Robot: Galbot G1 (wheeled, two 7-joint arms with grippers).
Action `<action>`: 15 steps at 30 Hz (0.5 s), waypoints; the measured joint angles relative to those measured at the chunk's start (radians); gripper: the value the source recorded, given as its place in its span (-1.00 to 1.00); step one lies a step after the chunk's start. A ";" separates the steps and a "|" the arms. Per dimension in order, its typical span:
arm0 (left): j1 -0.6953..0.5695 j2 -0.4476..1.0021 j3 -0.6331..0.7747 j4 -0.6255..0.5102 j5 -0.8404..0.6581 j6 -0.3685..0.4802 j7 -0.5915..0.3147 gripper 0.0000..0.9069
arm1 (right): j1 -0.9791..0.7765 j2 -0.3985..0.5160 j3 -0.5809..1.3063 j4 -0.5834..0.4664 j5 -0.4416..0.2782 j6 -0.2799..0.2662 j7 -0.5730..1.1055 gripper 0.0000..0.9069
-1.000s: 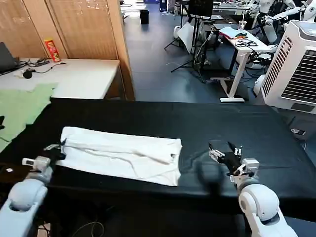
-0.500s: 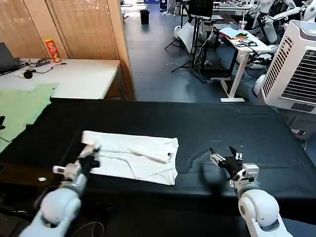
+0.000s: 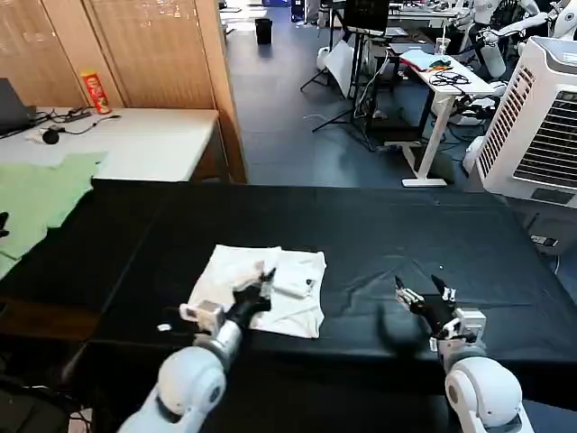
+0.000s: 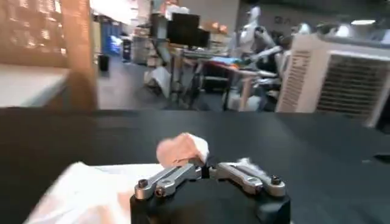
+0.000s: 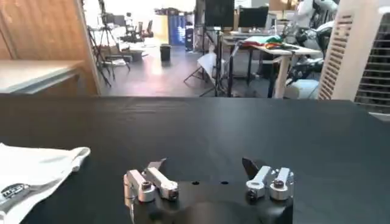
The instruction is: Fold and organize the clothes.
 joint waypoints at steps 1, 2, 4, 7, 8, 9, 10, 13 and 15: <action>-0.005 -0.010 0.009 0.006 0.000 0.000 -0.001 -1.00 | 0.000 0.002 -0.001 -0.001 -0.002 0.000 0.000 0.94; -0.008 -0.018 0.017 0.009 0.001 0.000 -0.001 -1.00 | 0.000 0.005 -0.003 -0.001 -0.003 0.000 -0.001 0.94; -0.015 -0.035 0.028 0.019 0.008 0.000 -0.003 -1.00 | 0.000 0.009 -0.005 -0.001 -0.005 0.001 -0.001 0.94; -0.022 -0.055 0.038 0.038 0.026 -0.009 -0.003 -1.00 | 0.000 0.012 -0.009 -0.001 -0.010 0.002 -0.002 0.94; -0.023 -0.061 0.039 0.043 0.031 -0.012 -0.003 -1.00 | -0.001 0.013 -0.013 0.000 -0.011 0.002 -0.004 0.94; -0.023 -0.067 0.040 0.049 0.035 -0.017 -0.003 -0.81 | -0.001 0.014 -0.015 0.000 -0.014 0.003 -0.007 0.94; -0.023 -0.073 0.040 0.058 0.037 -0.019 -0.003 0.63 | -0.001 0.015 -0.017 0.000 -0.016 0.005 -0.009 0.94; -0.019 -0.088 0.040 0.077 0.042 -0.021 -0.008 0.94 | 0.002 0.015 -0.025 0.000 -0.019 0.010 -0.014 0.94; -0.014 -0.100 0.043 0.086 0.046 -0.028 -0.004 0.94 | 0.007 0.011 -0.030 0.000 -0.019 0.013 -0.017 0.94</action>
